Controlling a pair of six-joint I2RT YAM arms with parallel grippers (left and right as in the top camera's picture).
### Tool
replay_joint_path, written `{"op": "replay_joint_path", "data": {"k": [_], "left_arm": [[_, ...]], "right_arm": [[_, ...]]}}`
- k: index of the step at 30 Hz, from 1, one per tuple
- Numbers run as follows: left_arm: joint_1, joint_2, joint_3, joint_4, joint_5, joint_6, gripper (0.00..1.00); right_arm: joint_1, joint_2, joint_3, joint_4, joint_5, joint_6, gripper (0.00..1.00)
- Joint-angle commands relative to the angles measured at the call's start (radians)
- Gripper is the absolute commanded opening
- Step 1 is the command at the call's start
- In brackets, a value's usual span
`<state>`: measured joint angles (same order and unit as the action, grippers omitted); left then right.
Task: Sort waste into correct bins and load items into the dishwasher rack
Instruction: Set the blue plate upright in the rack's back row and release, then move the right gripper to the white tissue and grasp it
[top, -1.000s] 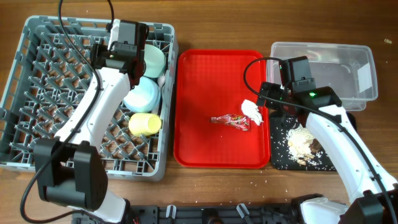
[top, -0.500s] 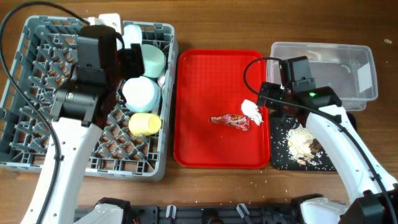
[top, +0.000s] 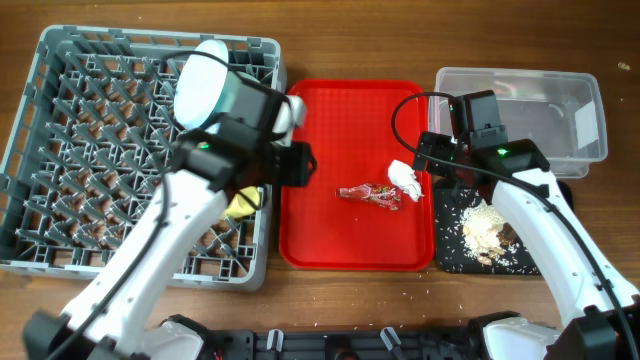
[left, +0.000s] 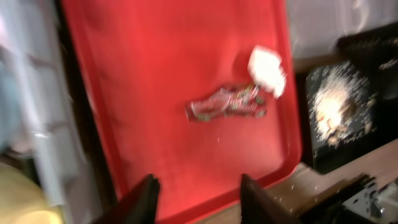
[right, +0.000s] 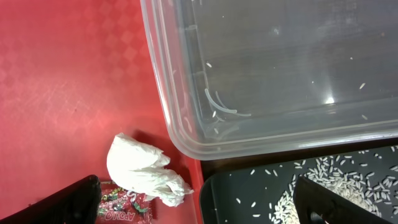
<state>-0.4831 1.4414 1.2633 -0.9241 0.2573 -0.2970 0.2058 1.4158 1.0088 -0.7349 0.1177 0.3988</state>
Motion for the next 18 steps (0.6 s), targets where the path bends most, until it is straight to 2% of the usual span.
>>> {"op": "replay_joint_path", "data": {"k": [1, 4, 7, 8, 10, 13, 18], "left_arm": [[-0.062, 0.092, -0.016, 0.008, 0.015, -0.038, 0.32], [-0.082, 0.083, -0.015, 0.051, 0.013, -0.101, 0.24], [-0.049, 0.014, -0.015, 0.028, -0.128, -0.184, 0.26], [-0.02, -0.005, -0.015, 0.013, -0.196, -0.174, 0.31], [0.005, 0.001, -0.016, -0.002, -0.27, -0.126, 0.31], [0.01, 0.023, -0.018, -0.008, -0.427, -0.126, 0.3], [0.01, 0.13, -0.022, 0.03, -0.494, -0.113, 0.31]], "right_arm": [[-0.002, 0.005, 0.013, 0.002, 0.021, -0.006, 1.0], [-0.002, 0.005, 0.013, 0.002, 0.021, -0.006, 1.0], [-0.002, 0.005, 0.013, 0.003, 0.009, -0.002, 1.0], [-0.002, 0.005, 0.013, 0.02, -0.037, -0.003, 1.0], [-0.002, 0.005, 0.013, 0.028, -0.059, -0.003, 1.0], [-0.002, 0.005, 0.013, 0.028, -0.063, -0.003, 1.0], [-0.002, 0.005, 0.013, 0.028, -0.063, -0.003, 1.0]]}}
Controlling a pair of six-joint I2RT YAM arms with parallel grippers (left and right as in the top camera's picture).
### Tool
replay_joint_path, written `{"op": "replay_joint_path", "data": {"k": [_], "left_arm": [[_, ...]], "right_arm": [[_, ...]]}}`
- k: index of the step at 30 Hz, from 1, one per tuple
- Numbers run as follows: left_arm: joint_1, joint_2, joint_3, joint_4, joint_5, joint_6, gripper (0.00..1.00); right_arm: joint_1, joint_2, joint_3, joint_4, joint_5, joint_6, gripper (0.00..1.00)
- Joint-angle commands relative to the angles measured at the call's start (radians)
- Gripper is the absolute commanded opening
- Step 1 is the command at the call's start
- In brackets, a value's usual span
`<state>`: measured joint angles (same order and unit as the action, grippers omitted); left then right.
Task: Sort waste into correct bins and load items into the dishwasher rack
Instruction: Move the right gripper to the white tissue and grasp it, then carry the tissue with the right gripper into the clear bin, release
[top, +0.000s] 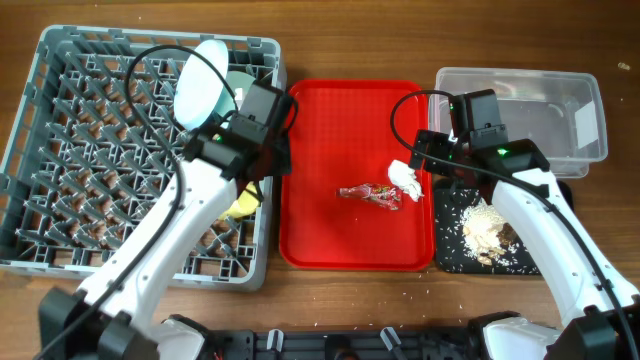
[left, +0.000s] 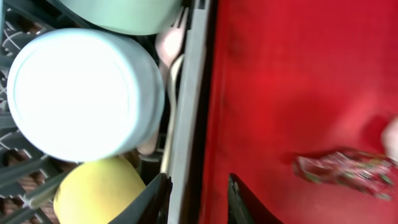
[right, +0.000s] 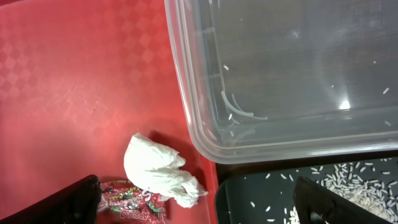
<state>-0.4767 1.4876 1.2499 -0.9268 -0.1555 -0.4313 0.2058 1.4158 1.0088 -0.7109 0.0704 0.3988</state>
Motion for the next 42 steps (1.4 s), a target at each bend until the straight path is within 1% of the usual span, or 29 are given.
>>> {"op": "replay_joint_path", "data": {"k": [1, 5, 7, 8, 9, 11, 13, 15, 18, 19, 20, 21, 22, 23, 24, 26, 28, 30, 35, 39, 41, 42], "left_arm": [[0.004, 0.123, -0.008, 0.048, -0.082, 0.035, 0.32], [0.034, 0.234, -0.008, 0.078, -0.089, 0.034, 0.32], [0.044, 0.254, -0.008, 0.078, -0.08, 0.031, 0.31], [0.046, 0.258, -0.008, 0.078, -0.063, 0.031, 0.27], [0.047, 0.255, -0.008, 0.092, -0.03, 0.031, 0.2], [0.047, 0.255, -0.008, 0.116, 0.021, 0.031, 0.12], [0.047, 0.255, -0.008, 0.142, 0.098, 0.031, 0.12], [0.047, 0.255, -0.008, 0.159, 0.138, 0.031, 0.12], [0.047, 0.254, -0.008, 0.161, 0.144, 0.032, 0.12], [0.048, 0.254, -0.008, 0.157, 0.143, 0.032, 0.12], [0.048, 0.254, -0.008, 0.156, 0.142, 0.035, 0.13], [0.048, 0.254, -0.008, 0.157, 0.14, 0.035, 0.13], [0.048, 0.254, -0.008, 0.158, 0.14, 0.035, 0.14], [0.049, 0.254, -0.008, 0.158, 0.14, 0.035, 0.14], [0.05, 0.254, -0.008, 0.157, 0.14, 0.035, 0.15], [0.05, 0.254, -0.008, 0.157, 0.14, 0.035, 0.15], [0.05, 0.254, -0.008, 0.156, 0.14, 0.034, 0.14], [0.05, 0.254, -0.008, 0.156, 0.141, 0.016, 0.15], [0.07, 0.254, -0.008, 0.148, 0.153, 0.005, 0.17], [0.117, 0.241, -0.008, 0.146, 0.25, 0.005, 0.17], [0.134, 0.224, -0.008, 0.145, 0.252, 0.009, 0.17], [0.143, 0.206, -0.008, 0.133, 0.251, 0.013, 0.19]], "right_arm": [[-0.002, 0.005, 0.013, 0.004, -0.015, -0.003, 1.0], [-0.002, 0.005, 0.013, 0.004, -0.015, -0.003, 1.0], [-0.002, 0.005, 0.013, 0.004, -0.015, -0.003, 1.0], [-0.002, 0.005, 0.013, 0.004, -0.015, -0.003, 0.99], [-0.002, 0.005, 0.013, 0.004, -0.015, -0.003, 1.0], [-0.002, 0.005, 0.013, 0.004, -0.015, -0.003, 1.0], [-0.002, 0.005, 0.013, 0.004, -0.015, -0.003, 1.0], [-0.002, 0.005, 0.013, 0.004, -0.023, -0.002, 1.0], [-0.002, 0.005, 0.013, -0.064, -0.256, -0.007, 1.0], [0.005, 0.005, 0.013, -0.071, -0.385, -0.048, 0.98], [0.023, 0.005, 0.013, -0.077, -0.433, -0.08, 0.84], [0.054, 0.005, 0.013, -0.095, -0.434, -0.083, 0.75], [0.092, 0.005, 0.012, -0.111, -0.398, -0.079, 0.68], [0.135, 0.005, 0.012, -0.13, -0.327, -0.045, 0.64], [0.179, 0.006, 0.006, -0.138, -0.244, 0.0, 0.64], [0.246, 0.007, -0.016, -0.092, -0.105, 0.011, 0.64], [0.291, 0.012, -0.05, -0.018, 0.055, 0.013, 0.62], [0.301, 0.035, -0.068, 0.019, 0.15, 0.031, 0.61], [0.299, 0.177, -0.068, 0.078, 0.177, 0.019, 0.62], [0.299, 0.283, -0.068, 0.13, 0.177, 0.02, 0.62], [0.299, 0.32, -0.068, 0.163, 0.174, 0.021, 0.62], [0.3, 0.329, -0.068, 0.18, 0.154, 0.021, 0.6]]}}
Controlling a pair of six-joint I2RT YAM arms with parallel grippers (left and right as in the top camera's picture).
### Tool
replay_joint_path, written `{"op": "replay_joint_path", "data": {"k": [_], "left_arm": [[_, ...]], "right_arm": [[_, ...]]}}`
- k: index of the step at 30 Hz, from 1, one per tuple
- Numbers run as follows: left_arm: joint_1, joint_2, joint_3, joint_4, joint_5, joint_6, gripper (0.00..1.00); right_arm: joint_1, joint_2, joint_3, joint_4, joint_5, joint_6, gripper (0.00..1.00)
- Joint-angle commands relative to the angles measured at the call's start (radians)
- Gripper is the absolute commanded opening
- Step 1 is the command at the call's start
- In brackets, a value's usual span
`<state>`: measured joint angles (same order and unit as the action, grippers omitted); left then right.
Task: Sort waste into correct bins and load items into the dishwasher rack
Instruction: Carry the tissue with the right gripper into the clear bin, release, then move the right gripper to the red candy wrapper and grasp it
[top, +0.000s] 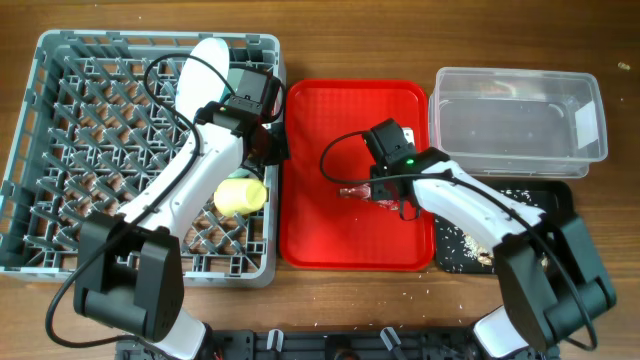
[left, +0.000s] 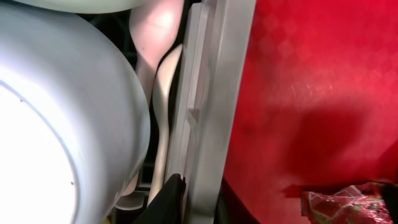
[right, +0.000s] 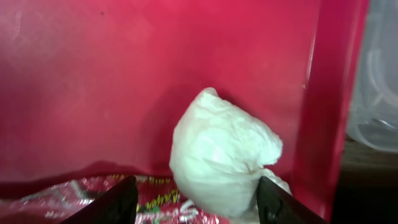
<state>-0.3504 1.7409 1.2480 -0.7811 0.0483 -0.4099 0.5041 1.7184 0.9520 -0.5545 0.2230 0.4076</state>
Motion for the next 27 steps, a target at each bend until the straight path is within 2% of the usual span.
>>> {"op": "replay_joint_path", "data": {"k": [1, 2, 3, 4, 6, 7, 10, 13, 15, 18, 19, 20, 21, 23, 24, 25, 26, 27], "left_arm": [[0.019, -0.055, -0.006, -0.019, 0.048, 0.003, 0.22], [0.02, -0.06, -0.006, -0.022, 0.047, 0.011, 0.24], [0.02, -0.066, -0.006, -0.022, 0.04, 0.011, 0.26], [0.02, -0.073, -0.006, -0.021, 0.033, 0.01, 0.31], [0.02, -0.096, -0.005, -0.021, 0.01, 0.014, 0.49], [0.02, -0.112, -0.004, -0.022, 0.01, 0.013, 0.5], [0.02, -0.187, -0.002, -0.022, 0.01, 0.013, 0.51], [0.028, -0.301, -0.002, -0.038, 0.011, -0.004, 0.51], [0.081, -0.393, -0.002, -0.061, 0.011, -0.059, 0.52], [0.217, -0.514, -0.003, -0.12, 0.022, -0.101, 0.45], [0.277, -0.561, -0.003, -0.167, 0.026, -0.1, 0.43], [0.315, -0.589, -0.003, -0.199, 0.025, -0.099, 0.44], [0.379, -0.628, -0.003, -0.254, 0.026, -0.099, 0.45], [0.493, -0.695, -0.003, -0.36, 0.026, -0.099, 0.46], [0.543, -0.721, -0.003, -0.407, 0.025, -0.099, 0.47], [0.575, -0.736, -0.003, -0.433, 0.025, -0.099, 0.48], [0.621, -0.753, -0.003, -0.476, 0.021, -0.095, 0.62], [0.636, -0.756, -0.003, -0.492, 0.021, -0.095, 0.8]], "right_arm": [[0.002, 0.025, -0.011, 0.035, 0.001, 0.013, 0.52], [0.001, 0.023, -0.01, 0.05, 0.002, 0.011, 0.32], [0.001, 0.019, 0.0, 0.05, 0.006, 0.009, 0.05], [0.001, 0.016, 0.014, 0.043, 0.006, 0.005, 0.04], [-0.002, -0.037, 0.101, -0.044, 0.008, -0.016, 0.04], [-0.002, -0.083, 0.153, -0.101, 0.027, -0.018, 0.04], [-0.014, -0.237, 0.271, -0.209, 0.082, -0.06, 0.04], [-0.088, -0.394, 0.288, -0.278, 0.142, -0.067, 0.04], [-0.219, -0.464, 0.288, -0.337, 0.147, -0.055, 0.04], [-0.45, -0.462, 0.277, -0.35, 0.089, -0.038, 0.04], [-0.521, -0.441, 0.269, -0.333, 0.047, -0.038, 0.07], [-0.562, -0.423, 0.266, -0.32, 0.029, -0.038, 0.22], [-0.616, -0.388, 0.266, -0.3, -0.003, -0.038, 0.27], [-0.676, -0.328, 0.266, -0.267, -0.092, -0.044, 0.45], [-0.69, -0.298, 0.266, -0.249, -0.151, -0.083, 0.67], [-0.693, -0.282, 0.266, -0.242, -0.219, -0.123, 0.76], [-0.691, -0.275, 0.267, -0.252, -0.364, -0.146, 0.99], [-0.687, -0.286, 0.269, -0.261, -0.373, -0.145, 1.0]]}}
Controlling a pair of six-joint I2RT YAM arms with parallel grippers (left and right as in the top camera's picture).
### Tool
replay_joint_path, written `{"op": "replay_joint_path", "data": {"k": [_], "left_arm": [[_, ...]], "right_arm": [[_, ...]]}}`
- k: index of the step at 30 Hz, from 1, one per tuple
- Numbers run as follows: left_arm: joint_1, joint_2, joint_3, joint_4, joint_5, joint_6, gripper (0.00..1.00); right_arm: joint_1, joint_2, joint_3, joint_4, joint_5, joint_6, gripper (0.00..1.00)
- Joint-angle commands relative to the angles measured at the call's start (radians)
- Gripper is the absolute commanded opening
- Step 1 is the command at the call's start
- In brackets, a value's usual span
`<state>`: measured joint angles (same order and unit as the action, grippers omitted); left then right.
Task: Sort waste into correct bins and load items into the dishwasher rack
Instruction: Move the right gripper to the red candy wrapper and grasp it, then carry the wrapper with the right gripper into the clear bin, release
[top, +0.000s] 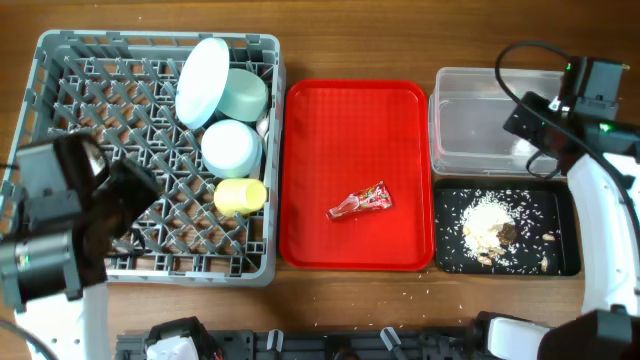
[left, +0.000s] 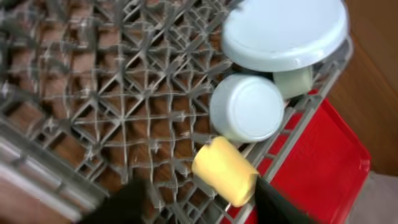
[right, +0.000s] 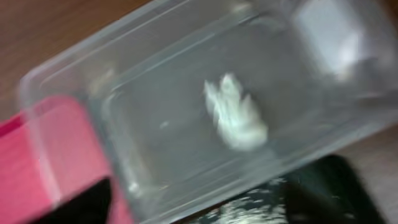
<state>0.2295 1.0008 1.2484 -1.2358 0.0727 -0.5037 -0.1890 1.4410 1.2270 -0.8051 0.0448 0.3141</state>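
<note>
A crumpled white tissue (right: 236, 115) lies inside the clear plastic bin (top: 480, 130). My right gripper (right: 205, 199) hangs open above the bin's near wall with nothing between its fingers. A shiny red candy wrapper (top: 360, 200) lies alone on the red tray (top: 310, 130). The grey dish rack (top: 60, 110) holds a white plate (top: 203, 68), a pale green bowl (top: 245, 95), a white bowl (top: 230, 148) and a yellow cup (top: 240, 195). My left gripper (left: 199, 208) is open above the rack's front part, near the yellow cup (left: 225, 169).
A black tray (top: 555, 205) with rice and food scraps sits in front of the clear bin. The left arm's body (top: 55, 235) covers the rack's front left corner. Bare wooden table runs along the front edge.
The tissue went from the tray, between my right fingers, into the clear bin, and the right gripper is open above it. The left arm moved from the rack's right edge to its front left. The wrapper has shifted.
My left gripper was open over the tray, then at the rack's right edge by the cutlery with fingers close together. My right gripper hung by the bin's corner, then straddled the tissue on the tray. Now the tissue is in the bin and both arms stand back.
</note>
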Motion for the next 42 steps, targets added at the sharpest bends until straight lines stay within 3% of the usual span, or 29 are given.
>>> {"op": "replay_joint_path", "data": {"k": [1, 3, 6, 7, 8, 11, 16, 19, 24, 25, 26, 27, 31, 36, 39, 40, 41, 42], "left_arm": [[0.062, -0.015, -0.003, -0.048, -0.003, -0.002, 0.92], [0.063, -0.006, -0.003, -0.061, -0.003, 0.002, 0.92], [0.063, 0.009, -0.005, -0.079, -0.003, 0.002, 0.91], [0.063, 0.016, -0.005, -0.086, -0.003, 0.002, 1.0], [0.063, 0.021, -0.005, -0.087, -0.003, 0.002, 1.0], [0.063, 0.035, -0.005, -0.089, -0.003, 0.002, 1.0], [0.063, 0.04, -0.005, -0.089, -0.003, 0.002, 1.0], [0.063, 0.04, -0.005, -0.089, -0.003, 0.002, 1.0], [0.063, 0.04, -0.005, -0.089, -0.003, 0.001, 1.0], [0.063, 0.04, -0.005, -0.089, -0.003, 0.001, 1.0], [0.063, 0.04, -0.005, -0.089, -0.003, 0.001, 1.0], [0.063, 0.04, -0.005, -0.089, -0.003, 0.001, 1.0], [0.063, 0.04, -0.005, -0.089, -0.003, 0.002, 1.0], [0.063, 0.04, -0.005, -0.089, -0.003, 0.001, 1.0], [0.063, 0.04, -0.005, -0.089, -0.003, 0.002, 1.0], [0.063, 0.04, -0.005, -0.089, -0.003, 0.002, 1.0], [0.063, 0.04, -0.005, -0.089, -0.003, 0.002, 1.0], [0.063, 0.04, -0.005, -0.089, -0.002, 0.001, 1.0]], "right_arm": [[0.013, -0.029, -0.003, -0.02, -0.193, -0.05, 1.0], [0.043, -0.078, -0.002, -0.034, -0.274, -0.064, 0.97], [0.2, -0.14, -0.003, -0.137, -0.398, -0.116, 0.82], [0.259, -0.142, -0.007, -0.167, -0.398, -0.114, 0.73], [0.351, -0.14, -0.024, -0.189, -0.381, -0.084, 0.71], [0.586, -0.13, -0.117, -0.173, -0.233, 0.076, 0.71], [0.807, -0.078, -0.301, 0.07, -0.069, 0.226, 0.71], [0.843, 0.006, -0.431, 0.303, -0.015, 0.142, 0.74], [0.842, 0.233, -0.456, 0.475, 0.018, 0.097, 0.76], [0.842, 0.272, -0.456, 0.503, 0.018, 0.079, 0.62], [0.842, 0.288, -0.456, 0.502, 0.018, 0.079, 0.2], [0.842, 0.29, -0.456, 0.488, 0.018, 0.079, 0.04], [0.842, 0.223, -0.413, 0.404, 0.0, 0.106, 0.04], [0.827, -0.123, -0.299, 0.257, -0.07, 0.013, 0.04], [0.827, -0.11, -0.318, 0.17, -0.078, 0.069, 0.07], [0.827, -0.089, -0.338, 0.163, -0.118, 0.159, 0.16], [0.827, -0.064, -0.359, 0.162, -0.185, 0.25, 0.35], [0.827, -0.037, -0.371, 0.164, -0.258, 0.383, 0.6]]}}
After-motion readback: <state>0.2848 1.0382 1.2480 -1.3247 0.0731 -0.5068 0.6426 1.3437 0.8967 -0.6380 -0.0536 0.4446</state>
